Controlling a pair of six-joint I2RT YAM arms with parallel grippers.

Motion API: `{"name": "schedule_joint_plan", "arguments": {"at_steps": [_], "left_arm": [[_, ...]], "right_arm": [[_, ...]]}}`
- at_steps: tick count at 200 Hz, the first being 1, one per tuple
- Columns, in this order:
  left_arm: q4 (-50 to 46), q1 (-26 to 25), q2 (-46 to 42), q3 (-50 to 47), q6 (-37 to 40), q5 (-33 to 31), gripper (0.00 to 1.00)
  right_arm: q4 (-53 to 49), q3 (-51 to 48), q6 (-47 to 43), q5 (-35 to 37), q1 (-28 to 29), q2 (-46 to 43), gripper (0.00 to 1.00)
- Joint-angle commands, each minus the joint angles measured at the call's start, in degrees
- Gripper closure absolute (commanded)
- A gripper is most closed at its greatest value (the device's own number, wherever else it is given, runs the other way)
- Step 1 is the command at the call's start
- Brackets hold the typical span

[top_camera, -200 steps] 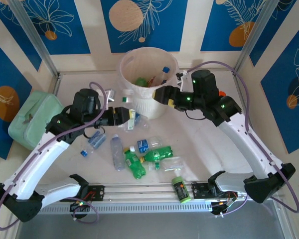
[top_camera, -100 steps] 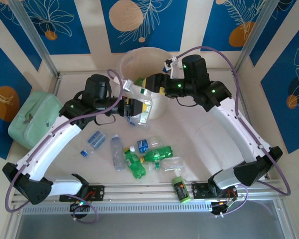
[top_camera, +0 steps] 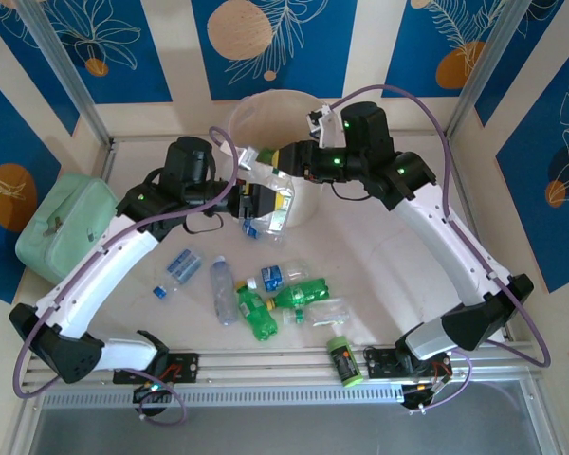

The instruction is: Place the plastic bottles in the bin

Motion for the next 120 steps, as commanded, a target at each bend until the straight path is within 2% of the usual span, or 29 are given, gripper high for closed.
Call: {"name": "schedule_joint_plan", "arguments": {"at_steps": [1, 7, 11, 55, 79, 92, 104, 120], "left_arm": [[2.33, -0.61, -0.62, 2.09, 1.29, 0.01, 0.19], [2.2, -0.59, -0.86, 1.78, 1.1, -1.11, 0.04], [2.14, -0.61, -1.13, 1.57, 1.02, -2.02, 0.0], [-1.1, -0.43, -7.92, -1.57, -0.76, -17.43, 0.0], [-6.51, -0.02, -13.01, -5.13, -5.2, -32.15, 0.0], [-11.01, 0.75, -14.49, -6.68, -7.87, -38.13, 0.0], [-14.24, 1.43, -15.62, -8.27, -9.73, -41.66, 0.0], [-16.27, 2.58, -17.32, -11.19, -11.82, -43.06, 0.0]], "right_arm": [[-0.27, 2.25, -0.1, -0.18, 0.05, 1.24, 0.64], [-0.18, 2.52, -0.1, -0.12, -0.01, 1.43, 0.65], [-0.13, 2.69, -0.1, -0.03, -0.03, 1.57, 0.65], [-0.22, 7.08, 0.91, 1.23, -3.58, 3.15, 0.67], [1.76, 10.79, 3.32, -0.2, -7.68, 5.61, 0.67], [2.03, 13.56, 3.83, 0.18, -9.31, 7.66, 0.67], [1.85, 16.23, 4.01, 0.9, -10.62, 9.74, 0.67], [0.87, 19.87, 4.35, 2.05, -12.46, 12.51, 0.67]]}}
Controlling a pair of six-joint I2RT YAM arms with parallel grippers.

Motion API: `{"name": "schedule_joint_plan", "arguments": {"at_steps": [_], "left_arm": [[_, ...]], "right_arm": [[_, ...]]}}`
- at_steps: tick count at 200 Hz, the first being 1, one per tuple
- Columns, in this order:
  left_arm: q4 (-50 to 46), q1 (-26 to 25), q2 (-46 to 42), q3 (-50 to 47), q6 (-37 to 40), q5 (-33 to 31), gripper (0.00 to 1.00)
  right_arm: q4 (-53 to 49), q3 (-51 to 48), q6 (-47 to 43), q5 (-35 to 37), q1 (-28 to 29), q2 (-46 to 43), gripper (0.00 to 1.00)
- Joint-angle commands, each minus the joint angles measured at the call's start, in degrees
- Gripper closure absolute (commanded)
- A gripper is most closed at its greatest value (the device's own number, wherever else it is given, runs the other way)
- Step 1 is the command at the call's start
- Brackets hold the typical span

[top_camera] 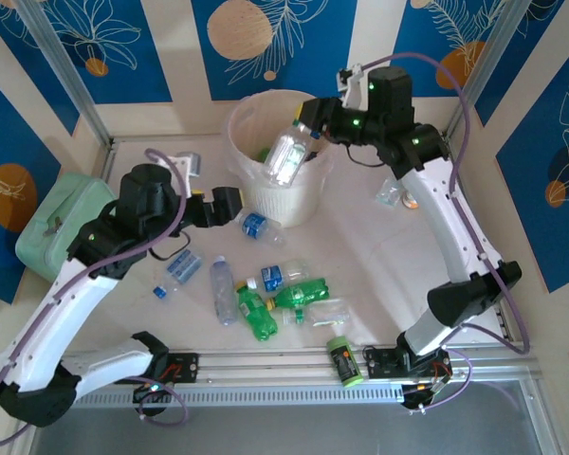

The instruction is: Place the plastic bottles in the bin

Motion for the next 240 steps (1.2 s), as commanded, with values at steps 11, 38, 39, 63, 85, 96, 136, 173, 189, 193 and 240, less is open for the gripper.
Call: {"name": "schedule_joint_plan", "arguments": {"at_steps": [11, 38, 39, 63, 85, 96, 136, 173, 189, 193, 240], "left_arm": [[-9.76, 1.94, -1.78, -5.84, -7.37, -11.72, 0.0], [-12.97, 2.49, -2.55, -10.52, -12.81, -12.27, 0.02], [-12.96, 2.48, -2.55, -10.71, -12.88, -12.11, 0.02], [-11.91, 2.47, -2.8, -14.72, -14.23, -9.44, 0.02], [-11.99, 2.51, -2.52, -17.63, -16.14, -9.25, 0.03], [-11.67, 2.47, -2.02, -19.28, -17.24, -8.44, 0.03], [-10.63, 2.29, 2.02, -23.6, -18.62, -4.49, 0.05], [-9.39, 1.24, 9.44, -24.28, -15.94, -3.08, 0.11], [-8.55, 1.24, 12.64, -24.04, -14.87, -2.98, 0.13], [-8.33, 1.29, 13.35, -24.0, -14.63, -2.99, 0.13], [-3.57, 2.03, 20.49, -23.47, -12.57, -0.79, 0.19]], "right_arm": [[-0.38, 7.35, 1.81, 2.01, -3.01, 5.29, 0.66], [-2.57, 12.53, 1.72, 3.78, -5.05, 9.79, 0.66], [-2.68, 12.7, 1.68, 3.87, -5.08, 10.0, 0.66], [-4.2, 15.12, 0.96, 5.65, -5.38, 12.72, 0.65], [-4.68, 16.36, 0.94, 5.63, -5.29, 14.89, 0.62], [-5.84, 17.54, 0.85, 5.44, -5.24, 16.35, 0.56], [-8.3, 18.79, 0.0, 5.42, -4.94, 16.93, 0.26], [-9.09, 16.82, -0.99, 5.56, -4.43, 12.29, 0.24], [-7.16, 11.96, -1.49, 5.78, -3.53, 7.41, 0.25], [-6.55, 10.38, -1.58, 5.8, -3.24, 6.24, 0.25], [-1.68, -9.85, -1.39, 6.3, 0.0, -11.05, 0.26]]}}
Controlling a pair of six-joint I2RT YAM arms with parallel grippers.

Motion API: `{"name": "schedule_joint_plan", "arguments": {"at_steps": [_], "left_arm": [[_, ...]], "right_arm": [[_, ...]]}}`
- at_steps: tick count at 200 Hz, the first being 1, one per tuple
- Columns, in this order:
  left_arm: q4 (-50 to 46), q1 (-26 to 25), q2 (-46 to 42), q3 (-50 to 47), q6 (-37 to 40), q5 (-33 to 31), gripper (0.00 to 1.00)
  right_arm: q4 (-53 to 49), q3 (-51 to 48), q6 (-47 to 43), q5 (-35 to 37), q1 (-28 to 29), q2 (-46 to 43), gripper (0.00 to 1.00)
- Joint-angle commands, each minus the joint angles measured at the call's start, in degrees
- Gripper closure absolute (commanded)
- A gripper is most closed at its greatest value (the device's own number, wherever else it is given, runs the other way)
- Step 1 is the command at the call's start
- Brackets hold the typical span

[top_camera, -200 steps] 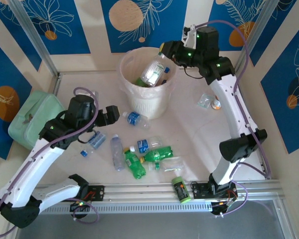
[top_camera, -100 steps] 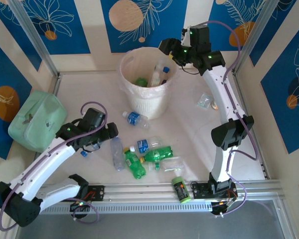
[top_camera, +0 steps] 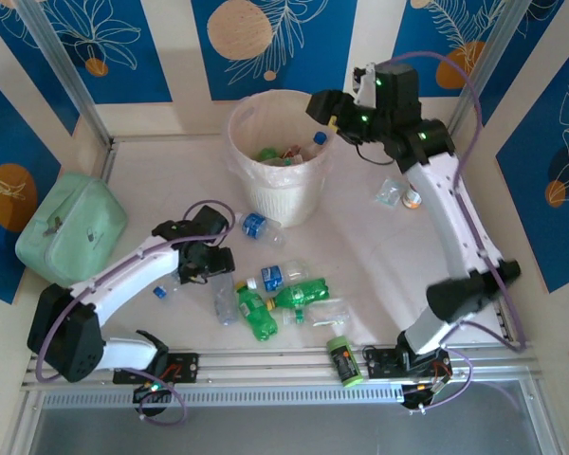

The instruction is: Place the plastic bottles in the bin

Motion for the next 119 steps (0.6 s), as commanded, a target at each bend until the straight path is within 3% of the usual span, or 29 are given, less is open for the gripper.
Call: {"name": "schedule_joint_plan", "arguments": {"at_steps": [1, 57, 119], "left_arm": [[2.84, 0.43, 2.75, 0.62, 2.15, 2.38, 0.19], [5.08, 0.8, 10.39, 2.94, 4.68, 3.01, 0.2], [7.69, 1.27, 15.0, 2.95, 5.35, 4.74, 0.29]], "right_arm": [[2.93, -7.6, -0.86, 0.28, 1.47, -7.78, 0.26], [2.99, -23.61, 0.27, 1.31, 4.35, -21.14, 0.26], [3.44, -34.43, 4.06, 2.45, 7.85, -26.88, 0.26]]}}
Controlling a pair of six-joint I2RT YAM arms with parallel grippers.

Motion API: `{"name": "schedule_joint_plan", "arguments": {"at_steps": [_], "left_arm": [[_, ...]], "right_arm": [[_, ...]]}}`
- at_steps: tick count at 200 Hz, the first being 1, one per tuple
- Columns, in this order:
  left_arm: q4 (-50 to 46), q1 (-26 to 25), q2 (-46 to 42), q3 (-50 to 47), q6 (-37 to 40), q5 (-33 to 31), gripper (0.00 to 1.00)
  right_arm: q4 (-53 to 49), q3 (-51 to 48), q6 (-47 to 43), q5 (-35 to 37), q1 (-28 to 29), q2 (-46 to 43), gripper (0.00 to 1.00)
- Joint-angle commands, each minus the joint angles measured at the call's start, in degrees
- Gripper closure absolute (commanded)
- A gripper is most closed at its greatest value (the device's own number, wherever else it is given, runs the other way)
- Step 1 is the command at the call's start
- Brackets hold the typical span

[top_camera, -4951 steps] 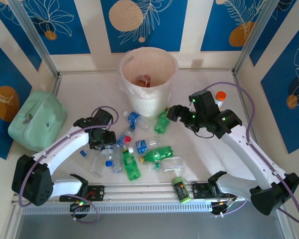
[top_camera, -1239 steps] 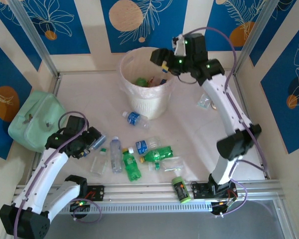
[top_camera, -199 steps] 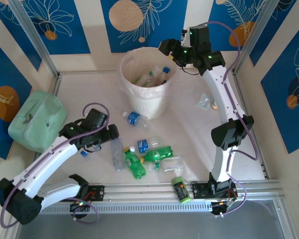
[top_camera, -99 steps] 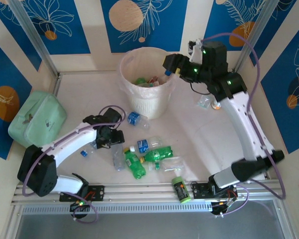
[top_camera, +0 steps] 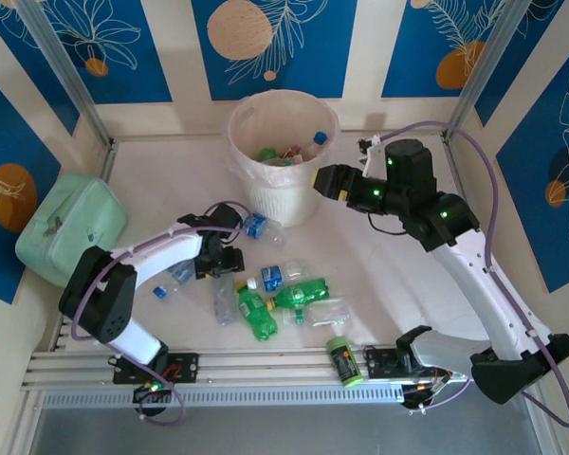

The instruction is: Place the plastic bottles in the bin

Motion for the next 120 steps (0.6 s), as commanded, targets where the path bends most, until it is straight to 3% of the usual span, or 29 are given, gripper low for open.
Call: {"name": "schedule_joint_plan", "arguments": {"at_steps": [1, 57, 120], "left_arm": [[0.72, 0.72, 1.34, 0.92, 1.02, 1.62, 0.29], [0.8, 0.69, 1.29, 0.75, 1.22, 1.78, 0.43], [-2.55, 0.64, -3.69, 1.37, 2.36, -0.29, 0.51]], "right_arm": [[0.88, -2.61, 2.26, 1.1, 0.98, -2.21, 0.26], [2.56, -4.42, 4.07, 2.66, 4.52, -1.19, 0.29], [0.05, -3.18, 2.97, 4.96, 4.44, -2.45, 0.3]]}}
